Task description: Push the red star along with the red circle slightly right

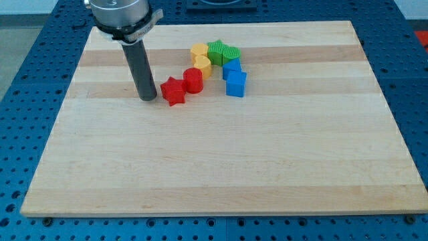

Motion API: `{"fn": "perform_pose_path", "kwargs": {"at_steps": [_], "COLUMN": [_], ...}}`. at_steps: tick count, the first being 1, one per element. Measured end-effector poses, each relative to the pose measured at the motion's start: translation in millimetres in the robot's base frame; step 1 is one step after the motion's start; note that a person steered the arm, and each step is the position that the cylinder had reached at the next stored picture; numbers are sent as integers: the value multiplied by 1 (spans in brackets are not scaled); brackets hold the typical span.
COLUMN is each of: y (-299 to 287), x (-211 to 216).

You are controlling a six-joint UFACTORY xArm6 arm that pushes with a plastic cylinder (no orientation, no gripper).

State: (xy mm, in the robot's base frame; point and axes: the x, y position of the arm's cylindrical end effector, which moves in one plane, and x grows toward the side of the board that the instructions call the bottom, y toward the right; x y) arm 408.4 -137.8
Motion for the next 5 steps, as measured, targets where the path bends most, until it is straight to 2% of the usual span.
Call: {"fn": "perform_pose_path", "kwargs": {"at_steps": [3, 4, 5], "y": [55, 48, 26], "x": [-2, 1, 23]}}
